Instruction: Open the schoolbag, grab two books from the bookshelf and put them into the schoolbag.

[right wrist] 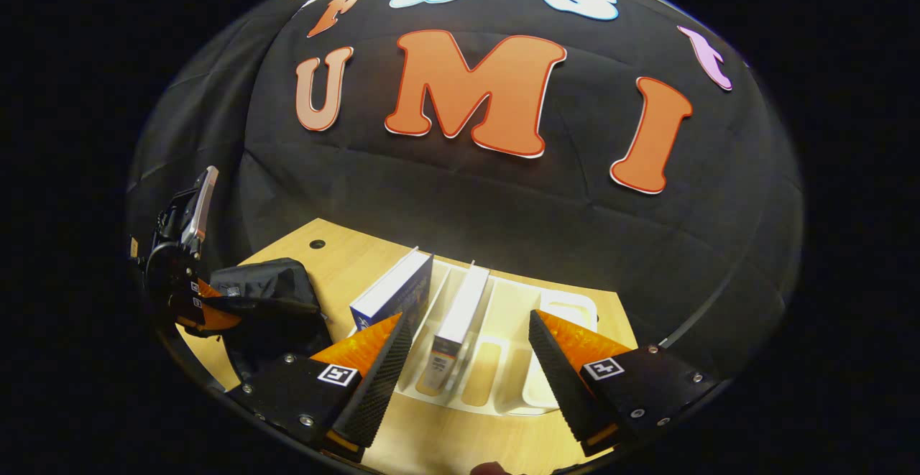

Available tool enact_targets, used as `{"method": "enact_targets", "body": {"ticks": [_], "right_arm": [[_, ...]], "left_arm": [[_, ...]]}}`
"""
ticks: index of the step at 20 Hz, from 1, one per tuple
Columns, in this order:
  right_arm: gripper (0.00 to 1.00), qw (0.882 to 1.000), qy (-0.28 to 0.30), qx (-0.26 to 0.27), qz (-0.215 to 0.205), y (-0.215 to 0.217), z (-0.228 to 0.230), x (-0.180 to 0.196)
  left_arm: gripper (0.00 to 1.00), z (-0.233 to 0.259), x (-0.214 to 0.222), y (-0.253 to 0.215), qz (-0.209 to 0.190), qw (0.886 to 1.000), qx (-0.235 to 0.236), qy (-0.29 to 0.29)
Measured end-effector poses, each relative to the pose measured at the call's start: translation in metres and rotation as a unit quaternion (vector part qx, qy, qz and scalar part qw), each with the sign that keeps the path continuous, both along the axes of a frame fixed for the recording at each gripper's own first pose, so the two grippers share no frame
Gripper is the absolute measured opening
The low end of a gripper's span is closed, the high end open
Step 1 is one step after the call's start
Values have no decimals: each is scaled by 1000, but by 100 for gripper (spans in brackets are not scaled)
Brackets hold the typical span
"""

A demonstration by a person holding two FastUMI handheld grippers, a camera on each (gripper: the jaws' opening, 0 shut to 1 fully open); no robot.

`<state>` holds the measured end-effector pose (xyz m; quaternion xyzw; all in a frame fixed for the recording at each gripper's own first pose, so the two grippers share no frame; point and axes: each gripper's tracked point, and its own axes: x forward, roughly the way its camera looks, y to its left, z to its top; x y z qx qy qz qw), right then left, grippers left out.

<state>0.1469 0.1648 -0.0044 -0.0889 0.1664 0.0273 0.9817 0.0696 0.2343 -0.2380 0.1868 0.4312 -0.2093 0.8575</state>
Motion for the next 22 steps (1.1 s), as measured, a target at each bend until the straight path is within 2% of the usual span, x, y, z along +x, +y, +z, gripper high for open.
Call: {"method": "enact_targets", "body": {"ticks": [3, 6, 9, 10, 12, 14, 18, 22], "right_arm": [[98, 1000, 25, 0, -3, 21, 5, 19], [98, 999, 40, -24, -13, 37, 11, 37], [98, 997, 79, -17, -18, 55, 8, 50], [98, 995, 94, -16, -33, 57, 5, 53], [99, 991, 118, -17, -60, 55, 0, 55], [99, 987, 144, -9, -66, 60, -1, 60], [99, 975, 209, 18, -78, 67, -18, 78], [97, 960, 262, 39, -86, 68, -31, 90]], "left_arm": [[6, 10, 5, 12, -6, 999, -26, 19], [6, 15, 9, 23, -18, 997, -55, 40], [6, 20, 17, 32, -42, 995, -71, 62], [6, 22, 18, 37, -54, 994, -72, 67], [5, 24, 20, 38, -77, 990, -80, 82], [6, 27, 26, 44, -100, 985, -94, 102], [6, 35, 37, 50, -106, 977, -128, 134], [5, 37, 42, 46, -127, 973, -128, 147]]}}
